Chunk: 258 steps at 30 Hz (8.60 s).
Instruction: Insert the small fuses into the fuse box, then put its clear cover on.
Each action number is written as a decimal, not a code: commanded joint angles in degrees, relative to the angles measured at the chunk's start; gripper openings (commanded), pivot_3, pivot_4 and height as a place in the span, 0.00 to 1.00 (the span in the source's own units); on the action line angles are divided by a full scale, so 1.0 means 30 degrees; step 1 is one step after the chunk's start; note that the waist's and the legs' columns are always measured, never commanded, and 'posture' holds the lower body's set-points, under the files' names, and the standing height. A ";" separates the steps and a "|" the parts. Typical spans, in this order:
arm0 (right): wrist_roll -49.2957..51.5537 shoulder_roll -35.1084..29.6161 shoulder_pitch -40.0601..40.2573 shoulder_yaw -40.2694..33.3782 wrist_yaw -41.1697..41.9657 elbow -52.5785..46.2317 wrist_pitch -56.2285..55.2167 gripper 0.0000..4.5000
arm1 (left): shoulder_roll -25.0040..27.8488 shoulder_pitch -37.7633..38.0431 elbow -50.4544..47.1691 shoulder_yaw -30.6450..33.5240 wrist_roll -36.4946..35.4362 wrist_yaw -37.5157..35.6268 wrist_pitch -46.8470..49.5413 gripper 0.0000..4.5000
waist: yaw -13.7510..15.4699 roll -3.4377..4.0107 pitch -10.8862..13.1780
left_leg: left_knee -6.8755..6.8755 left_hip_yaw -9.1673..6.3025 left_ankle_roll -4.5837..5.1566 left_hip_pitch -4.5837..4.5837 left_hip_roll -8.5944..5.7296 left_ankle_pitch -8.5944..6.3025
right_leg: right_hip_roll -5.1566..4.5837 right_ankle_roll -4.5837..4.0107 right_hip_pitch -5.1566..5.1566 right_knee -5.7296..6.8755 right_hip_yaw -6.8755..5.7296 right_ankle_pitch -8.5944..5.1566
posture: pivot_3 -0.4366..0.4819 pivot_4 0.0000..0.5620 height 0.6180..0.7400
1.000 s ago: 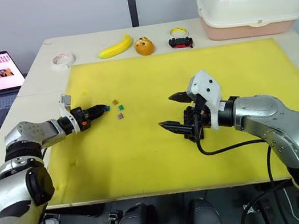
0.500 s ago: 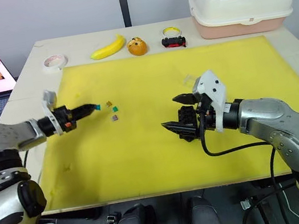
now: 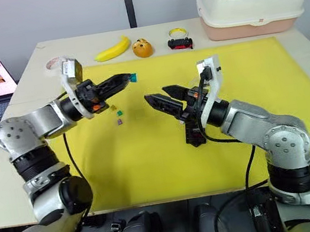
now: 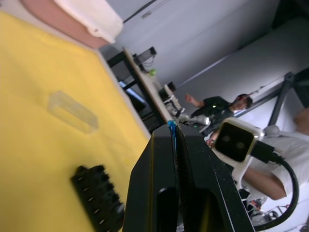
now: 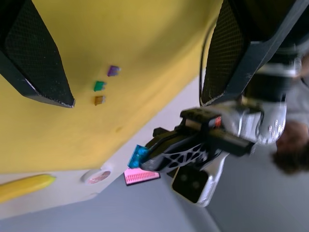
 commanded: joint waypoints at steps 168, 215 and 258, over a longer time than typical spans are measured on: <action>0.7363 -0.5518 0.0407 0.0295 -0.3133 -0.0613 -0.3421 0.00 | 0.6629 0.1896 0.0416 -0.9731 -0.4239 -0.5085 -0.5867 0.92 | 0.0051 0.0015 0.0010 | -0.0137 0.0011 0.0095 -0.0005 0.0000 -0.0054 | 0.0015 -0.0006 -0.0021 -0.0114 0.0002 -0.0001 | 0.48 0.27 1.00; -2.0147 -1.1688 -0.0147 0.6337 2.1150 0.5089 -1.1933 0.00 | 0.5141 0.2600 0.0156 -1.9444 1.4221 -1.5770 -2.6577 0.99 | 0.0083 0.0030 0.0015 | -0.0185 0.0044 -0.0027 -0.0004 -0.0021 0.0022 | 0.0014 -0.0016 -0.0059 -0.0137 0.0005 0.0007 | 0.48 0.27 1.00; -1.8472 -1.0610 0.1327 0.2832 1.9882 0.3328 -0.9606 0.72 | 0.4749 0.2787 0.0462 -1.9366 1.4486 -1.5627 -2.6750 1.00 | 0.0101 0.0029 0.0012 | -0.0160 0.0042 -0.0041 0.0004 -0.0028 0.0032 | 0.0019 -0.0015 -0.0043 -0.0115 0.0005 0.0007 | 0.48 0.27 1.00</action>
